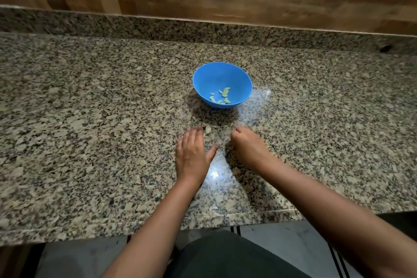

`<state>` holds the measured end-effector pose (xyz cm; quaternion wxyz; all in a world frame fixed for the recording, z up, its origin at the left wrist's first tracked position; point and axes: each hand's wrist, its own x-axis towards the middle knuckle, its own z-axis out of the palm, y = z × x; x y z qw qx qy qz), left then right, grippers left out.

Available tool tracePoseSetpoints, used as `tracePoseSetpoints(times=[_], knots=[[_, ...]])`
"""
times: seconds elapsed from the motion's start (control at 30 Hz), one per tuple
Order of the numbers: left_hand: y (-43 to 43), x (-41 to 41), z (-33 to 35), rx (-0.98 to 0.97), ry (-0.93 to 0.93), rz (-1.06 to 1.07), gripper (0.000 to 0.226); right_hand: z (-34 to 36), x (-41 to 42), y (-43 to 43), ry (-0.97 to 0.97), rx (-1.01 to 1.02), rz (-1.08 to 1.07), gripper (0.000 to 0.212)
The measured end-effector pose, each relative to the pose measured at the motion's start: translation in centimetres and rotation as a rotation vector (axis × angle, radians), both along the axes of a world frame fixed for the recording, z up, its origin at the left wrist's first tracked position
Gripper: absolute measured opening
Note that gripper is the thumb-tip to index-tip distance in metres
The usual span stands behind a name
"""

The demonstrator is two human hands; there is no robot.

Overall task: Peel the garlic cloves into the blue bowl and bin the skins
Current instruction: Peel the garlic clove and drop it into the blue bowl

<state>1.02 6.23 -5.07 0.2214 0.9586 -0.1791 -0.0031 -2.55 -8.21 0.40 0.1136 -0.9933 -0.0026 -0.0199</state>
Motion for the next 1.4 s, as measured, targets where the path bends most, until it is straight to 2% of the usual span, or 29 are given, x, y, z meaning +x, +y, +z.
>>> tracePoseSetpoints(times=[0.1,0.2,0.27,0.33,0.67,0.87,1.0,1.17,1.4], knots=[[0.1,0.0,0.1,-0.083,0.011,0.007,0.065,-0.8,-0.6,-0.3,-0.032,0.263,-0.203,0.012],[0.1,-0.1,0.8,-0.375,0.06,0.051,0.039,-1.0,-0.5,-0.5,-0.022,0.785,-0.565,0.013],[-0.1,-0.1,1.6,-0.545,0.171,0.042,0.019,-0.9,-0.7,-0.3,0.011,1.153,-0.689,0.017],[-0.6,-0.2,2.6,-0.68,0.321,0.012,0.009,-0.6,-1.1,0.2,0.023,1.33,-0.708,0.014],[-2.3,0.7,3.9,-0.878,0.491,-0.012,0.011,1.2,-1.7,0.9,0.026,1.672,-0.601,0.009],[-2.3,1.5,4.1,-0.864,0.572,-0.144,0.01,2.1,-1.5,0.0,0.12,1.787,-0.586,0.012],[-2.8,1.3,3.9,-0.859,0.615,-0.132,0.016,2.2,-1.5,0.1,0.14,1.814,-0.605,0.009],[-2.9,1.2,3.6,-0.77,0.556,-0.165,0.019,2.0,-1.5,0.3,0.157,1.84,-0.666,0.008],[-2.6,0.8,3.6,-0.586,0.407,-0.264,0.024,1.6,-1.4,0.4,0.125,1.996,-0.729,0.01]])
